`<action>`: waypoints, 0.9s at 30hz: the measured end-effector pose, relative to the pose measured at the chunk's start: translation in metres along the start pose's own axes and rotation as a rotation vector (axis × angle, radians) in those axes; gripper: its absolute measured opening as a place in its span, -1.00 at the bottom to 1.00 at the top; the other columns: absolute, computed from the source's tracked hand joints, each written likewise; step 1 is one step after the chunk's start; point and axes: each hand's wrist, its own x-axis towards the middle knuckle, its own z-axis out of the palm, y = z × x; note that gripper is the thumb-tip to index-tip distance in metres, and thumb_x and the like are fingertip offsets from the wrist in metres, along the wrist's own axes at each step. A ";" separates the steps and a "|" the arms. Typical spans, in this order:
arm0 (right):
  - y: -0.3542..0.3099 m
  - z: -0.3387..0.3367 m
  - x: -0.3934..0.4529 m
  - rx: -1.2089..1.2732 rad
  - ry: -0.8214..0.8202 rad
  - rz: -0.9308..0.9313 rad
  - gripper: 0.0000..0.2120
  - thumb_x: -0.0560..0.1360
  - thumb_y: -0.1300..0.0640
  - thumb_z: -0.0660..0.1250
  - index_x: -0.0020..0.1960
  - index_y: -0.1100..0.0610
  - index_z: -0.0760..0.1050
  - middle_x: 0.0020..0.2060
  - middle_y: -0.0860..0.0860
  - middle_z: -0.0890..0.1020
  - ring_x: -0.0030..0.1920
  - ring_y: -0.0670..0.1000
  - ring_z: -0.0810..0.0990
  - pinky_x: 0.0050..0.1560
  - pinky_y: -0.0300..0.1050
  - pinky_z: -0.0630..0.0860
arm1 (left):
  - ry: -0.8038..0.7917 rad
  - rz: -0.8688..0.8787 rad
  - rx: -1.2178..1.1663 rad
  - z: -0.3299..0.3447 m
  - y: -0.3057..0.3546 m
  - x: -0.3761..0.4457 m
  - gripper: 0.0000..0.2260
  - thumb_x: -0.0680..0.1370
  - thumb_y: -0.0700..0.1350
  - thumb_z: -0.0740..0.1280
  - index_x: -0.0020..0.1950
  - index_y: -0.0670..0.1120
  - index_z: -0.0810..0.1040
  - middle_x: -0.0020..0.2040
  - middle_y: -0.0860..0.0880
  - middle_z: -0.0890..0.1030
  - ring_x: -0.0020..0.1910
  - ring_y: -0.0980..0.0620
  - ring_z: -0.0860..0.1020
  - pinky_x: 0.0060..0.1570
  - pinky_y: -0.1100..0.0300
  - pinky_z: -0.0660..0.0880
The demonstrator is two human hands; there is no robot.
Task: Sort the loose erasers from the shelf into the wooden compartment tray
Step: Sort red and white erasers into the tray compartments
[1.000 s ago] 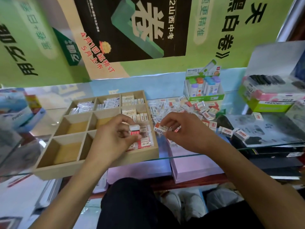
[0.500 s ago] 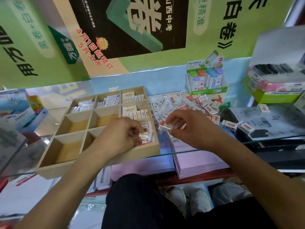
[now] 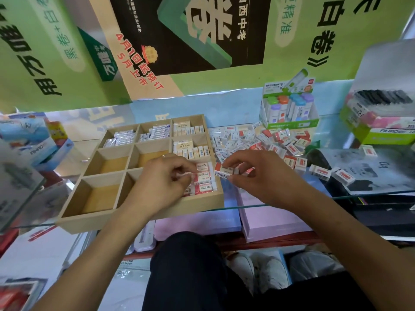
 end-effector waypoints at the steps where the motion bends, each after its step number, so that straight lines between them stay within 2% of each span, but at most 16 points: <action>1: -0.001 0.002 0.001 -0.012 -0.002 -0.013 -0.78 0.49 0.18 0.40 0.06 -0.10 0.59 -0.08 -0.20 0.59 -0.10 -0.23 0.55 -0.09 -0.31 0.49 | 0.034 0.002 0.009 -0.003 -0.003 -0.002 -0.84 0.45 -0.24 0.44 -0.09 0.02 0.69 -0.13 0.23 0.60 -0.11 0.25 0.54 -0.08 0.41 0.45; 3: -0.004 0.006 0.004 -0.051 -0.006 -0.030 -0.77 0.48 0.16 0.41 0.11 -0.05 0.61 -0.07 -0.22 0.57 -0.13 -0.28 0.51 -0.12 -0.46 0.40 | 0.085 -0.009 0.032 -0.007 -0.011 -0.008 -0.84 0.46 -0.23 0.43 -0.07 0.02 0.69 -0.08 0.18 0.63 -0.10 0.23 0.56 -0.06 0.39 0.45; 6: -0.010 0.012 0.008 -0.085 -0.015 -0.059 -0.78 0.47 0.15 0.43 0.10 -0.02 0.63 -0.14 -0.30 0.53 -0.20 -0.40 0.47 -0.19 -0.58 0.34 | 0.093 -0.034 0.023 -0.006 -0.022 -0.018 -0.85 0.47 -0.23 0.43 -0.07 0.02 0.68 -0.04 0.11 0.64 -0.07 0.23 0.56 -0.05 0.51 0.37; 10: -0.018 0.020 0.019 -0.156 -0.074 -0.111 -0.81 0.45 0.16 0.46 0.05 0.02 0.64 -0.05 -0.08 0.65 -0.20 -0.22 0.51 -0.18 -0.56 0.35 | 0.106 -0.040 0.003 -0.001 -0.026 -0.021 -0.83 0.46 -0.23 0.42 -0.08 0.05 0.66 -0.07 0.14 0.60 -0.09 0.24 0.53 -0.07 0.58 0.31; 13: -0.023 0.021 0.025 -0.223 -0.123 -0.133 -0.84 0.44 0.17 0.46 0.02 0.05 0.65 -0.04 -0.03 0.66 -0.13 -0.13 0.54 -0.15 -0.52 0.35 | 0.112 -0.033 0.018 0.000 -0.027 -0.021 -0.83 0.46 -0.21 0.42 -0.08 0.06 0.66 -0.07 0.16 0.58 -0.09 0.22 0.52 -0.07 0.59 0.31; 15: -0.025 0.021 0.027 -0.244 -0.132 -0.144 -0.84 0.44 0.17 0.46 0.02 0.04 0.65 -0.03 -0.03 0.66 -0.09 -0.11 0.56 -0.13 -0.50 0.37 | 0.115 -0.023 0.024 0.000 -0.028 -0.021 -0.84 0.46 -0.20 0.42 -0.06 0.04 0.67 -0.07 0.17 0.57 -0.09 0.20 0.53 -0.07 0.51 0.34; 18: -0.025 0.023 0.029 -0.291 -0.146 -0.142 -0.83 0.45 0.17 0.43 0.03 0.03 0.65 0.00 -0.05 0.66 -0.07 -0.12 0.56 -0.19 -0.53 0.34 | 0.119 -0.006 0.064 0.002 -0.029 -0.022 -0.85 0.46 -0.19 0.41 -0.04 0.03 0.67 -0.05 0.14 0.58 -0.08 0.14 0.55 -0.07 0.29 0.43; 22: -0.023 0.025 0.029 -0.333 -0.172 -0.166 -0.83 0.48 0.22 0.35 0.00 0.04 0.66 -0.01 -0.06 0.67 -0.11 -0.17 0.52 -0.19 -0.58 0.29 | 0.119 0.000 0.070 0.003 -0.030 -0.022 -0.85 0.47 -0.17 0.40 -0.03 0.04 0.66 -0.04 0.13 0.58 -0.05 0.11 0.55 -0.04 0.17 0.51; 25: -0.023 0.026 0.028 -0.378 -0.179 -0.174 -0.78 0.53 0.24 0.26 0.06 0.05 0.63 -0.03 -0.02 0.61 -0.08 -0.08 0.53 -0.17 -0.47 0.32 | 0.114 -0.008 0.072 0.004 -0.029 -0.023 -0.86 0.47 -0.14 0.39 -0.03 0.07 0.66 -0.04 0.15 0.57 -0.03 0.11 0.54 -0.02 0.09 0.54; 27: -0.026 0.025 0.026 -0.418 -0.191 -0.189 -0.75 0.56 0.22 0.21 0.10 0.02 0.60 -0.06 0.00 0.51 -0.06 -0.02 0.52 -0.15 -0.31 0.40 | 0.121 0.018 0.104 0.003 -0.028 -0.023 -0.84 0.46 -0.09 0.35 -0.01 0.08 0.66 -0.04 0.15 0.59 0.02 0.08 0.53 0.02 0.04 0.53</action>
